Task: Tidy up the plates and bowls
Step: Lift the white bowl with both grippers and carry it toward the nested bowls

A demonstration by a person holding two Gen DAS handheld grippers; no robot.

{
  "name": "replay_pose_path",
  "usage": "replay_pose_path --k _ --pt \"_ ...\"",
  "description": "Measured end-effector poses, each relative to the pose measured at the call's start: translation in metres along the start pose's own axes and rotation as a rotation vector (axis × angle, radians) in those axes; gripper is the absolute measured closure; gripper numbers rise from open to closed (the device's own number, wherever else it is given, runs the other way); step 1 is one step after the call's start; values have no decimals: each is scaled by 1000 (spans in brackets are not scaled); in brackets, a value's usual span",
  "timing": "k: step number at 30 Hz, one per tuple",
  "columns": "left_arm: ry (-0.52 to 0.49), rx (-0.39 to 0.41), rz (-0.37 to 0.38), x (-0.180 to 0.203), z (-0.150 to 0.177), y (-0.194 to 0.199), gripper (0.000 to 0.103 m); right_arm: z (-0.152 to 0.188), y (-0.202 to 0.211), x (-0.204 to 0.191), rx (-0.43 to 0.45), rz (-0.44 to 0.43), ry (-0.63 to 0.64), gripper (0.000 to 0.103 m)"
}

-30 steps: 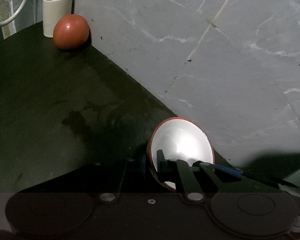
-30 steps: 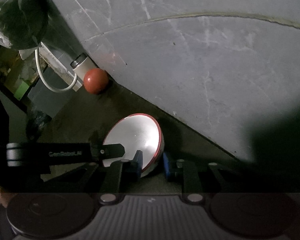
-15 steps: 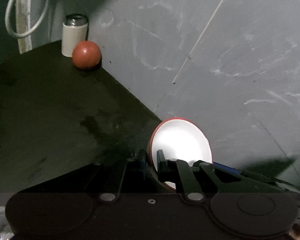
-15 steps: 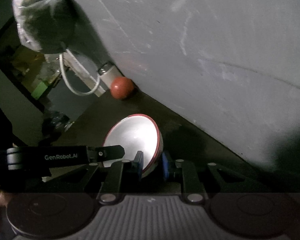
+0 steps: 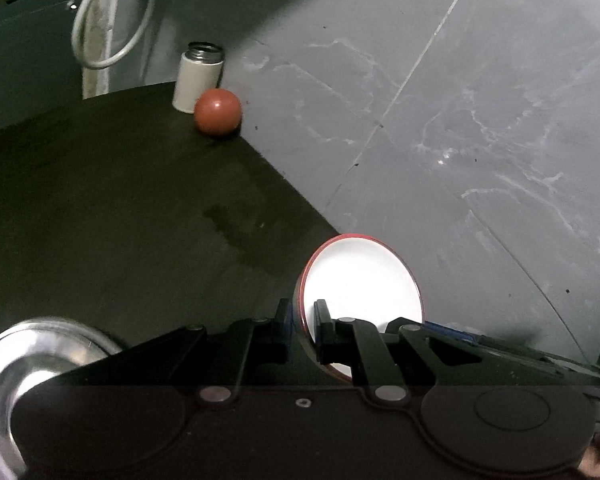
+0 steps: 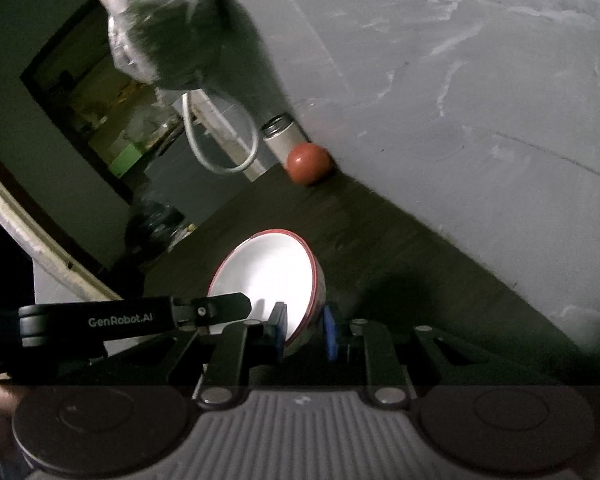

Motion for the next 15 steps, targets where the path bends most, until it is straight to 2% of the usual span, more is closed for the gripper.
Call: replay_pose_path --k 15 --pt "85 37 -41 -5 48 34 92 36 19 -20 -75 -58 107 81"
Point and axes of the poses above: each gripper's, at about its wrist camera, not at the fingertips, and y roughly against the way its jaws point, x to its right, z to its underside, the point moved 8 cm from there along -y, roughly the way its jaws point, and after that the axes turned 9 degrees about z, right-handed, at the moved point
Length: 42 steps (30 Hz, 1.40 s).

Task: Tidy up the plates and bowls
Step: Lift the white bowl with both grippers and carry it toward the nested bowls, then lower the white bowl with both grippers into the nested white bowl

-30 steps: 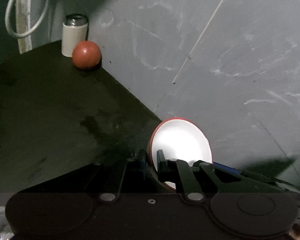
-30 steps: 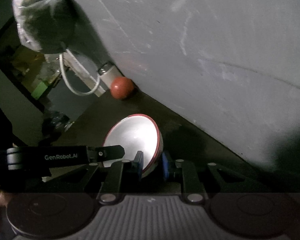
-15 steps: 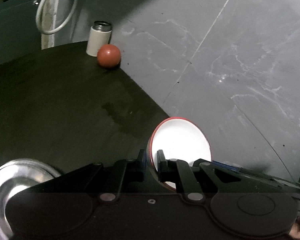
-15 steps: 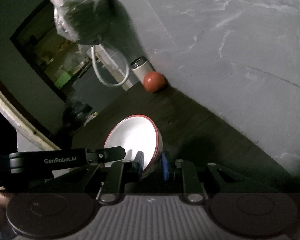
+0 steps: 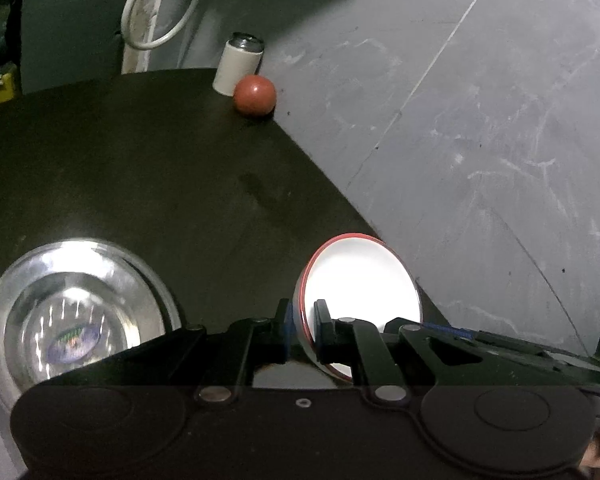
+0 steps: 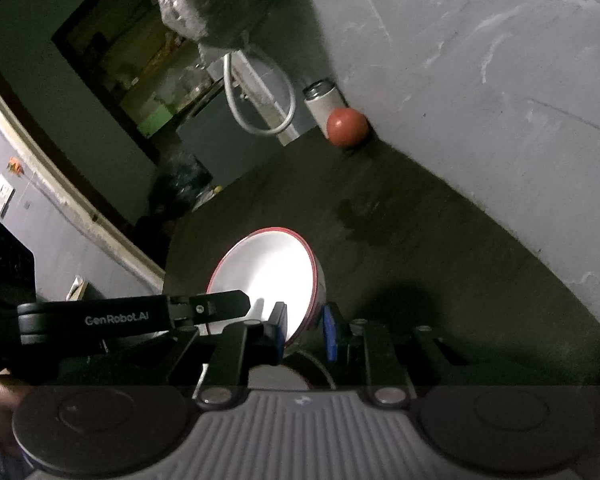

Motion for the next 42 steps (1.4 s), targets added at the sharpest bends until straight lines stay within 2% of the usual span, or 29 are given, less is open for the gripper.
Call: replay_pose_path --k 7,14,33,42 --pt "17 -1 -24 -2 21 12 92 19 9 -6 -49 -19 48 81" --pt "22 0 -32 -2 27 15 92 32 14 -8 -78 -24 67 81" --pt "70 -32 -79 -11 44 20 92 44 10 -16 -147 -48 137 81" --pt "127 -69 -95 -20 54 20 92 49 6 -23 -201 -49 192 81"
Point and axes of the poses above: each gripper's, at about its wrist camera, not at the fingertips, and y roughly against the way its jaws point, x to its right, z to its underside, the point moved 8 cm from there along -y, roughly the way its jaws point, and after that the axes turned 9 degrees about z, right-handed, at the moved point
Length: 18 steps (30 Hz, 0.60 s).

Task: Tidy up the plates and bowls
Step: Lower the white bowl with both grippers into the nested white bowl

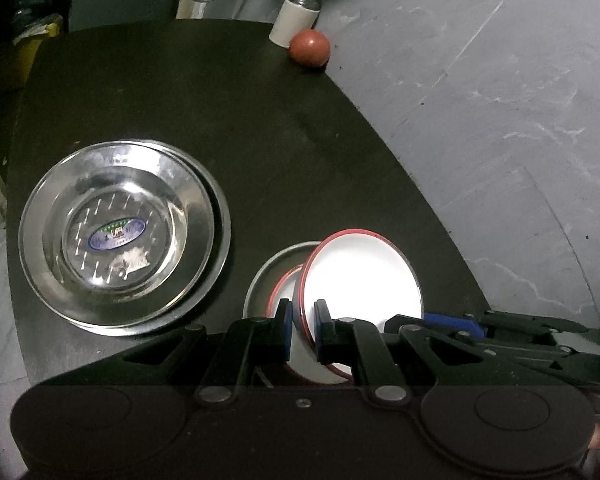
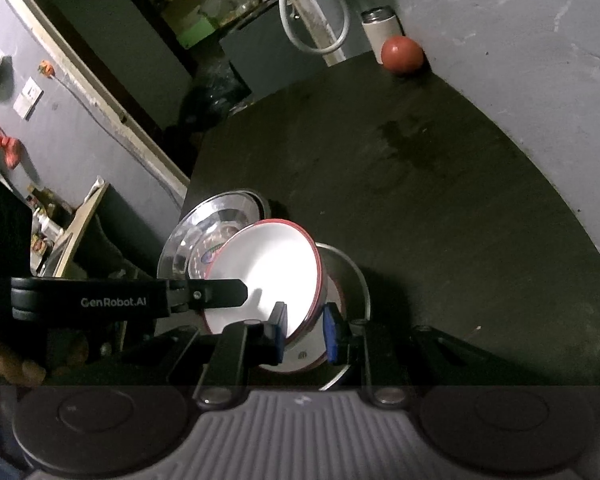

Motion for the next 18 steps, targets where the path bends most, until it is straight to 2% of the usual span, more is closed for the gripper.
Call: replay_pose_path --k 18 --pt "34 -60 -39 -7 8 -5 92 6 -9 -5 -67 5 33 81"
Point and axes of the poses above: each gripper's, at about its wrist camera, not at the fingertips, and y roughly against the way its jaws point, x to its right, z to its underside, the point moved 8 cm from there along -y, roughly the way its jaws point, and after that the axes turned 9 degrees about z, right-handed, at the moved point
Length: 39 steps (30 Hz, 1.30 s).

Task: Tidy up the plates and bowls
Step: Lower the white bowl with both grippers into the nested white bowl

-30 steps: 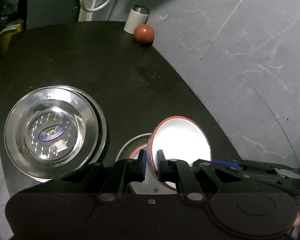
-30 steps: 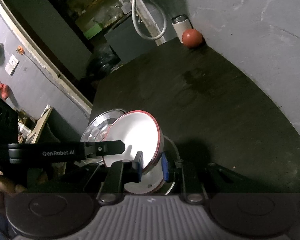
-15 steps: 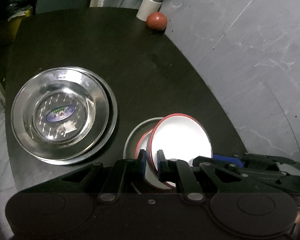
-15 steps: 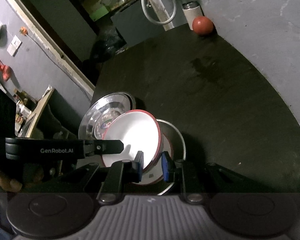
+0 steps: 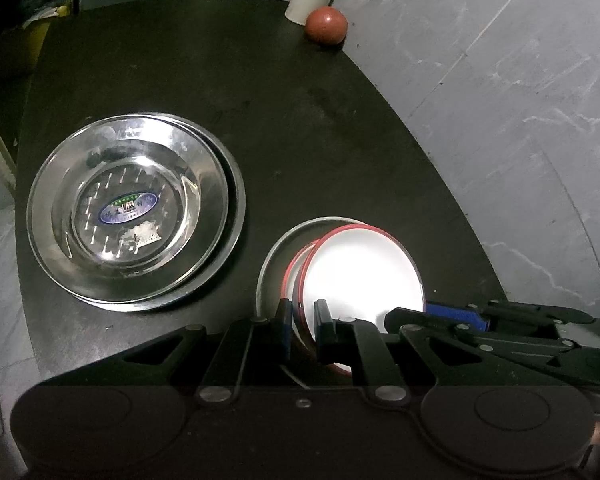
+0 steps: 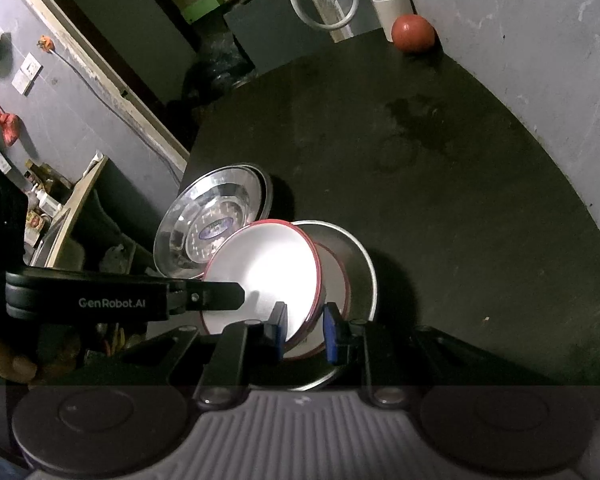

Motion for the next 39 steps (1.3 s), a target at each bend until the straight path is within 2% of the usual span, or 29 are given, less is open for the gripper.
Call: replay_pose_path --k 25,39 --pt "-6 -37 -41 -1 -6 -8 92 -3 -9 2 -23 -7 -11 81" --pt "-11 -42 -37 -2 -7 -9 92 -3 -10 2 -18 -4 -26 81"
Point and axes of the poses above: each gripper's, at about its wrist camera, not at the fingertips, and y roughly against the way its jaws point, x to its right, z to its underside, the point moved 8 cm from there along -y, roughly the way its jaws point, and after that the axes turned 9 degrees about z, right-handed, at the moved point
